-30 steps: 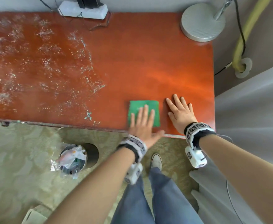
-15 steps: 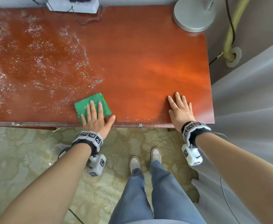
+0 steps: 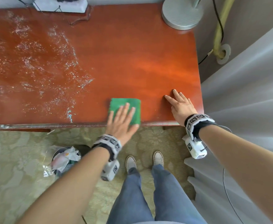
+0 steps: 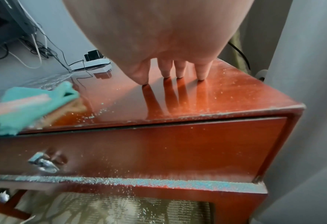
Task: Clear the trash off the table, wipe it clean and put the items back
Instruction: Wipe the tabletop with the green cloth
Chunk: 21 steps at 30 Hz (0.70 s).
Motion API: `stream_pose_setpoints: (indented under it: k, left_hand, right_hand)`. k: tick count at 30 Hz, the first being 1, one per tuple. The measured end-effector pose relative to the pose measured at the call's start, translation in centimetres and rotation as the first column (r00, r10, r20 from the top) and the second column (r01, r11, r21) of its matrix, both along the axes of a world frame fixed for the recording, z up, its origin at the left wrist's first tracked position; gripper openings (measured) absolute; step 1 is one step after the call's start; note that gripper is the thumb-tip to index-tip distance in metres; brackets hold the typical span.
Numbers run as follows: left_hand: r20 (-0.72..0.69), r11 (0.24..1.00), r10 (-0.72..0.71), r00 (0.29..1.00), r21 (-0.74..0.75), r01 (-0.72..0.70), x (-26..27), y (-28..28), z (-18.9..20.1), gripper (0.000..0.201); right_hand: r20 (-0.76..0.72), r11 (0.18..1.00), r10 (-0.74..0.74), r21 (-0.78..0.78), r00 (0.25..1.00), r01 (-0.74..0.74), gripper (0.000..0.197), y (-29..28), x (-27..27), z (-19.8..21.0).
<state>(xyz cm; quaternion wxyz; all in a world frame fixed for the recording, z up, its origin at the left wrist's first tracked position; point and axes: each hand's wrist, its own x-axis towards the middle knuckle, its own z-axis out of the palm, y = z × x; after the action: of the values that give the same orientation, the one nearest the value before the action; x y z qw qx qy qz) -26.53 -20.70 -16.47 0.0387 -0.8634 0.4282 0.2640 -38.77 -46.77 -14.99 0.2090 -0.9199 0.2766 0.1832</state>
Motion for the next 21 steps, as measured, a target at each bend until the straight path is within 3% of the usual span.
stream_pose_setpoints:
  k: [2, 5, 7, 10, 12, 16, 19, 21]
  left_hand:
    - [0.032, 0.975, 0.219, 0.975, 0.04, -0.221, 2.5, 1.8, 0.0, 0.075]
    - [0.059, 0.937, 0.335, 0.94, 0.078, -0.339, 2.2, 0.9, -0.1, 0.085]
    - [0.054, 0.954, 0.292, 0.955, 0.051, -0.295, -0.5, -2.0, 0.1, 0.091]
    - [0.026, 0.998, 0.058, 0.998, 0.012, -0.059, -7.1, -7.8, 0.1, 0.092]
    - [0.001, 1.0, -0.013, 1.0, -0.001, 0.013, -10.7, -10.6, 0.1, 0.091]
    - [0.044, 0.998, -0.051, 0.998, -0.046, 0.053, -10.4, -9.4, -0.4, 0.075]
    - [0.089, 0.981, 0.196, 0.977, -0.024, -0.194, -6.1, -4.4, -0.8, 0.072]
    - [0.073, 0.916, 0.399, 0.914, 0.018, -0.401, -3.4, -0.9, -0.5, 0.074]
  right_hand:
    - [0.005, 0.999, 0.036, -0.013, 0.999, -0.036, 0.06, -0.8, -0.3, 0.0]
    - [0.016, 0.997, 0.076, 0.0, 0.997, -0.076, 0.061, -1.5, -0.7, 0.1]
    - [0.031, 0.996, 0.084, 0.021, 0.996, -0.085, 0.059, -1.4, -0.8, 0.0]
    - [0.058, 0.994, 0.109, 0.021, 0.992, -0.111, 0.059, -1.8, -1.0, -0.2]
    - [0.056, 0.993, 0.118, 0.01, 0.991, -0.119, 0.059, -2.2, -1.2, -0.3]
    - [0.054, 0.993, 0.119, 0.019, 0.991, -0.121, 0.061, -3.3, -1.2, -0.2]
    - [0.054, 0.991, 0.126, 0.028, 0.991, -0.128, 0.061, -3.8, -1.1, 0.1]
    - [0.042, 0.992, 0.123, 0.028, 0.992, -0.124, 0.061, -3.8, -0.9, 0.1]
